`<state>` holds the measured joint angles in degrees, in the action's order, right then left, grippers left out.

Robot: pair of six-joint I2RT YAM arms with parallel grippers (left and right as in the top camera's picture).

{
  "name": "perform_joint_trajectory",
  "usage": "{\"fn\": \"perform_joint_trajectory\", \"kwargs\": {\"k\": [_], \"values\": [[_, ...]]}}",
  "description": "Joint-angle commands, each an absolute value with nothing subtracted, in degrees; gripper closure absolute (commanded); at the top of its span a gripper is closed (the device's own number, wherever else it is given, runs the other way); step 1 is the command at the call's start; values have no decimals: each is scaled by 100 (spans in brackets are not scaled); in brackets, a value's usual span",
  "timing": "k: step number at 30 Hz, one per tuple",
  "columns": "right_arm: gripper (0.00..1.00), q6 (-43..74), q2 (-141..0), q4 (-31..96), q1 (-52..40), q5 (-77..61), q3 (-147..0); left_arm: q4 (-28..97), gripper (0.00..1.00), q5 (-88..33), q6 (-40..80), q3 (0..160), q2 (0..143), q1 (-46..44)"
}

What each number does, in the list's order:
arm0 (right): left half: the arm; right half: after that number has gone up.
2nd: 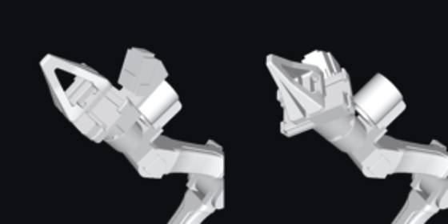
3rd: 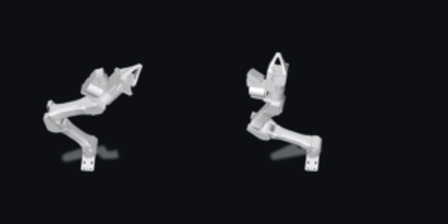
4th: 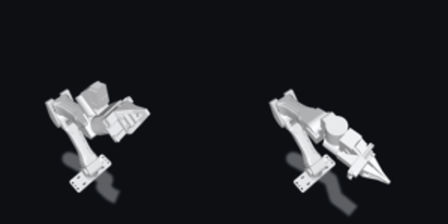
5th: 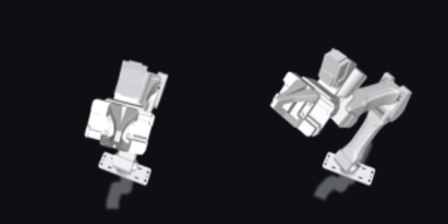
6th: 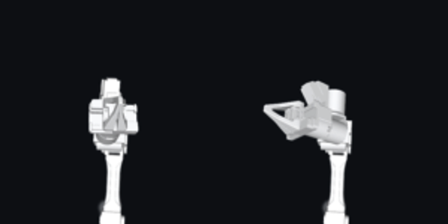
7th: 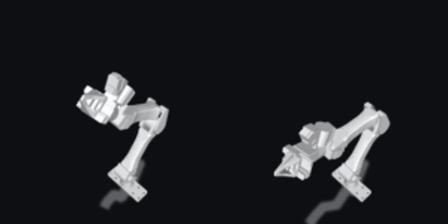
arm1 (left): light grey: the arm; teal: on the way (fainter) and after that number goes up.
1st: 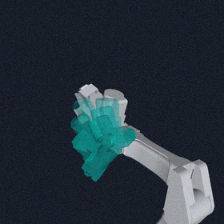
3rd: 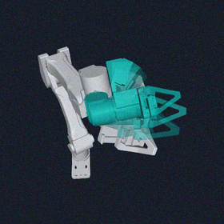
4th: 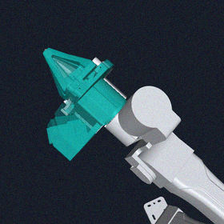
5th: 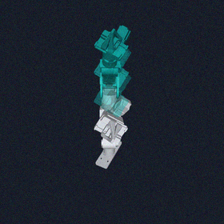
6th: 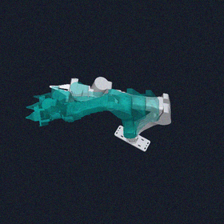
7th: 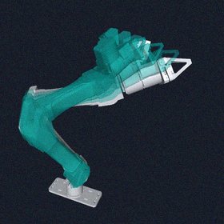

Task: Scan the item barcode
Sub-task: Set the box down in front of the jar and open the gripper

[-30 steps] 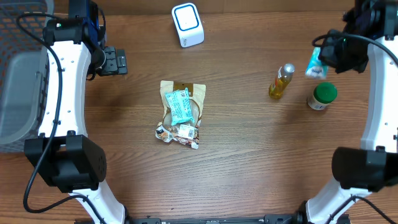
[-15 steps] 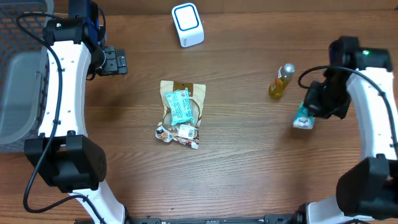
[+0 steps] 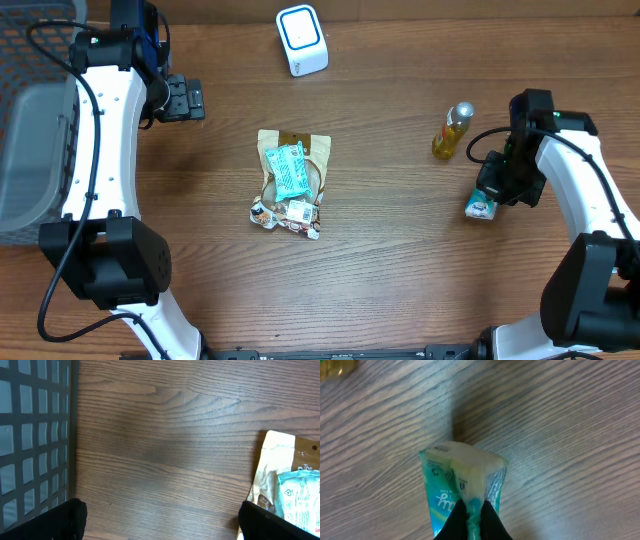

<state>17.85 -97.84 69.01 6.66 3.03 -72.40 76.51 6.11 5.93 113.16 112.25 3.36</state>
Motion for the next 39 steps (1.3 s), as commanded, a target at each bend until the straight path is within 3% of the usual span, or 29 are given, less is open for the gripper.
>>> {"fn": "perform_joint_trajectory", "kwargs": {"k": [1,27,39], "values": [[96,1824,-9719,6796,650,421,-7157,7642,1,637,530,11406,11209,294],[96,1822,-9719,6799,650,423,-7157,7642,0,637,532,11406,11209,298],[90,1824,-9719,6799,650,423,-7157,7642,0,637,530,11406,11209,296]]}}
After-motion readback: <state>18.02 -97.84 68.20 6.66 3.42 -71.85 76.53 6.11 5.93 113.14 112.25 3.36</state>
